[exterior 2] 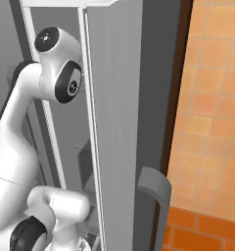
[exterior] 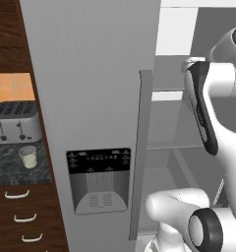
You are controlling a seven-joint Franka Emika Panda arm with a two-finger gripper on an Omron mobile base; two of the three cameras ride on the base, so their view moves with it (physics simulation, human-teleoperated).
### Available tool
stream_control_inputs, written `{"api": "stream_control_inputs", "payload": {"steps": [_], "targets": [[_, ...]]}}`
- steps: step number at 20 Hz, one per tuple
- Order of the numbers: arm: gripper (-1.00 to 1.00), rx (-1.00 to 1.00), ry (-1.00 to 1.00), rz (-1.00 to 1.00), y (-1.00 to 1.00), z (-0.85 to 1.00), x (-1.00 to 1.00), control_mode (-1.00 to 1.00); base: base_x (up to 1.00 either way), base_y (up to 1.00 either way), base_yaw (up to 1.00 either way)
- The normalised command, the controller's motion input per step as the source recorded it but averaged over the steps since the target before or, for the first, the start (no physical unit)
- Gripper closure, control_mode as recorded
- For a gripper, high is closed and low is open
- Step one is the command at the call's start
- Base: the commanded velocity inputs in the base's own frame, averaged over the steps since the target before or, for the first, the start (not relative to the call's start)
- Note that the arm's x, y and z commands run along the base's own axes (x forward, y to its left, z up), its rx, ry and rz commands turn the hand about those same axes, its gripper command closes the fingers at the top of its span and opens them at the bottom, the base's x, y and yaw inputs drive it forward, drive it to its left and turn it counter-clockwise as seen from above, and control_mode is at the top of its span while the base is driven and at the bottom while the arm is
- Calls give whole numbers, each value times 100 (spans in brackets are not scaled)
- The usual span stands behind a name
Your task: Grab a lemon wedge from the fridge and one ice cube from the ice bowl, and put them in the glass of lemonade.
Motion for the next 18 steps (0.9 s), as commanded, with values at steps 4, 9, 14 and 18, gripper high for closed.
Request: {"api": "stream_control_inputs", "payload": {"steps": [4,9,14,18], "targets": [[-100,1,0,7,-44,-28,46,-100,0,0,0],[-100,0,1,13,-14,-14,55,-100,0,0,0],[-100,0,8,8,-12,0,41,-100,0,0,0],[-100,-1,20,4,-2,0,57,-100,0,0,0]]}}
